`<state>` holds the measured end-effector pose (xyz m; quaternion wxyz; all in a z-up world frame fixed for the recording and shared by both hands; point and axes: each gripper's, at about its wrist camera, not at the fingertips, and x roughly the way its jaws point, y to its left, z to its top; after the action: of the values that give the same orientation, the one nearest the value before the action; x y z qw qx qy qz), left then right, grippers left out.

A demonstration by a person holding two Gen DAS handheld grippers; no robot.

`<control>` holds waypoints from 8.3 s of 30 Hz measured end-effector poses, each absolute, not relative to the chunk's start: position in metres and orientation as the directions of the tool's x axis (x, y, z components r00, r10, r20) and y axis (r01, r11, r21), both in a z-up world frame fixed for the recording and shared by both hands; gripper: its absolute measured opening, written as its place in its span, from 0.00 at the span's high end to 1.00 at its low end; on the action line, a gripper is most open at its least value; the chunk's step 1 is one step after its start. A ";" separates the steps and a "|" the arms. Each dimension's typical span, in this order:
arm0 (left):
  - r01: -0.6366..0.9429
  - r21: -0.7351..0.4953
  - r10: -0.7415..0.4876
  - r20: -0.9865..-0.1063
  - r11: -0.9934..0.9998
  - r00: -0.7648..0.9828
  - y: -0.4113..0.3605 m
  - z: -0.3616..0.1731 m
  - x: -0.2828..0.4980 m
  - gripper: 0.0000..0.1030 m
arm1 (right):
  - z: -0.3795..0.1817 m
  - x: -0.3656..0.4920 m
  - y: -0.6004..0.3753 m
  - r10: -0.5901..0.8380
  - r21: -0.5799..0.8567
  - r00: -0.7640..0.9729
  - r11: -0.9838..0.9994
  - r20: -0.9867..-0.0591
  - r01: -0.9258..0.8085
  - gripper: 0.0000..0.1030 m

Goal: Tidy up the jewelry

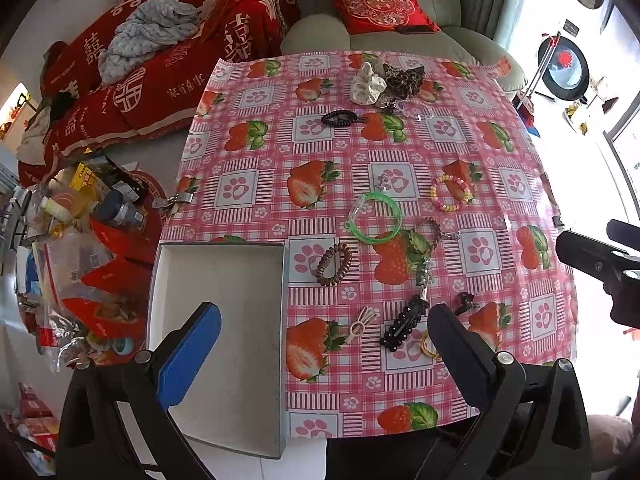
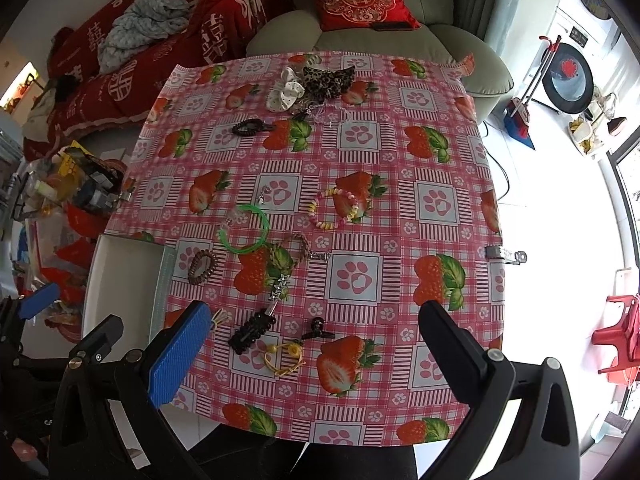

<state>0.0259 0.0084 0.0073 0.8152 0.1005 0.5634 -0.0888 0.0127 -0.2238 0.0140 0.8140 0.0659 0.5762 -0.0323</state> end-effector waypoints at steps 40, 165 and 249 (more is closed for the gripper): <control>0.256 0.065 -0.029 -0.936 0.965 0.350 0.013 0.010 0.028 0.00 | 0.015 0.008 -0.221 0.027 0.073 0.333 0.989 -0.943 0.127 0.00; 0.244 -0.097 -0.160 -0.953 0.965 0.256 -0.040 -0.133 0.150 0.84 | -0.144 0.152 -0.281 0.089 0.138 0.268 0.976 -0.959 0.169 0.91; -0.232 0.130 0.200 -0.929 0.964 0.312 0.224 -0.150 0.056 0.00 | -0.129 0.130 0.007 0.398 0.360 0.090 0.890 -0.913 -0.280 0.56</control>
<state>0.0561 0.2237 -0.1496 0.8098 -0.0139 0.5711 0.1335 0.1295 0.0072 -0.1294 0.7369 0.0466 0.6340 0.2298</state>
